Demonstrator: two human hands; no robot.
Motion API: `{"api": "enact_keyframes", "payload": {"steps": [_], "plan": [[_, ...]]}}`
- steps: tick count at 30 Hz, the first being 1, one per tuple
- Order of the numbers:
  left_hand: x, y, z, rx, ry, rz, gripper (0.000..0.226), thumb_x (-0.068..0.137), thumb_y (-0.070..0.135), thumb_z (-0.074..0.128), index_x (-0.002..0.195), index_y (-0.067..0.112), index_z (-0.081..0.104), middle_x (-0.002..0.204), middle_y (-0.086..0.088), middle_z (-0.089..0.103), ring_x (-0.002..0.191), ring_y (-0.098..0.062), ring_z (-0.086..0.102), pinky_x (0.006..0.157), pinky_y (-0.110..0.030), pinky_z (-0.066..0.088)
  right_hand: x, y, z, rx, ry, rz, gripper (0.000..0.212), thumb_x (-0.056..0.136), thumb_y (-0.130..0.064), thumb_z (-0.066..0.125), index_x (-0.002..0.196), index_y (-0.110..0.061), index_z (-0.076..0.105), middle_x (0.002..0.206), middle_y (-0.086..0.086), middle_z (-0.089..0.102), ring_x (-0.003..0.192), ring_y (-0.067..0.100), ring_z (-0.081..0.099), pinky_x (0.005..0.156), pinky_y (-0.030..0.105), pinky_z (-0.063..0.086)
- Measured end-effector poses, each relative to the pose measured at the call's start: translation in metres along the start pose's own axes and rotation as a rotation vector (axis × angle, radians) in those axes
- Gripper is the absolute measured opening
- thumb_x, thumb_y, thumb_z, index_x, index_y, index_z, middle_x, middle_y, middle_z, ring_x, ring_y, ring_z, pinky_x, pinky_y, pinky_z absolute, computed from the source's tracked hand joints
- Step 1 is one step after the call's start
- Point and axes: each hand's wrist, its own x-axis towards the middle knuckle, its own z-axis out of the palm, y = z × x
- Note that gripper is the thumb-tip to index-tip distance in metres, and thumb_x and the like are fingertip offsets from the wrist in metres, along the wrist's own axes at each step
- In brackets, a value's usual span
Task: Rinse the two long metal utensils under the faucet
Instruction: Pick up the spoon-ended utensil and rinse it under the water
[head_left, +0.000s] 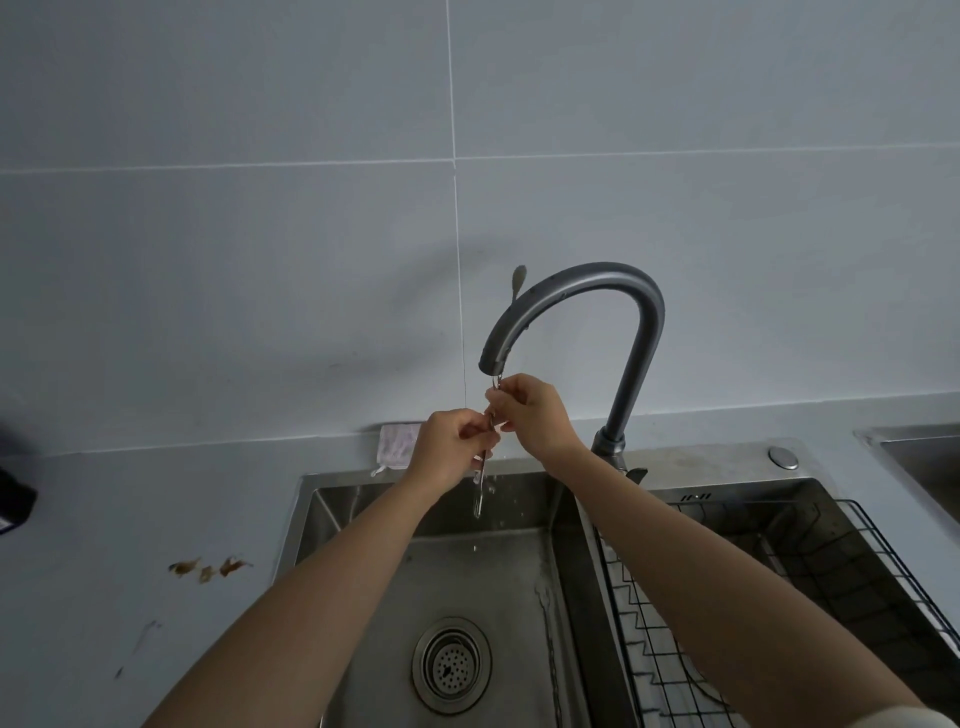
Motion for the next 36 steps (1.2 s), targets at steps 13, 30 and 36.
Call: {"api": "enact_keyframes", "payload": {"steps": [13, 30, 36], "plan": [[-0.021, -0.025, -0.002, 0.013, -0.048, 0.021, 0.019, 0.090, 0.005, 0.050, 0.098, -0.006, 0.064, 0.079, -0.016, 0.064, 0.061, -0.010, 0.060, 0.062, -0.017, 0.052, -0.009, -0.006, 0.002, 0.347, -0.025, 0.127, 0.013, 0.089, -0.001, 0.055, 0.078, -0.008, 0.058, 0.071, 0.008, 0.061, 0.059, 0.015, 0.062, 0.058, 0.019, 0.057], [-0.044, -0.046, -0.006, -0.020, -0.120, -0.031, 0.012, 0.088, -0.002, 0.051, 0.087, 0.001, 0.063, 0.075, -0.012, 0.059, 0.057, -0.006, 0.060, 0.050, -0.007, 0.050, -0.011, -0.005, 0.010, 0.510, 0.006, 0.207, 0.010, 0.091, -0.001, 0.052, 0.086, -0.002, 0.060, 0.075, 0.010, 0.063, 0.063, 0.018, 0.065, 0.064, 0.022, 0.058], [-0.048, -0.061, -0.020, 0.075, -0.116, -0.053, 0.018, 0.086, 0.000, 0.055, 0.100, -0.007, 0.064, 0.067, 0.005, 0.060, 0.048, 0.007, 0.061, 0.055, -0.007, 0.051, -0.015, -0.004, 0.011, 0.565, 0.009, 0.258, 0.017, 0.088, 0.008, 0.053, 0.104, 0.004, 0.058, 0.082, 0.011, 0.065, 0.071, 0.019, 0.067, 0.062, 0.020, 0.058]]}}
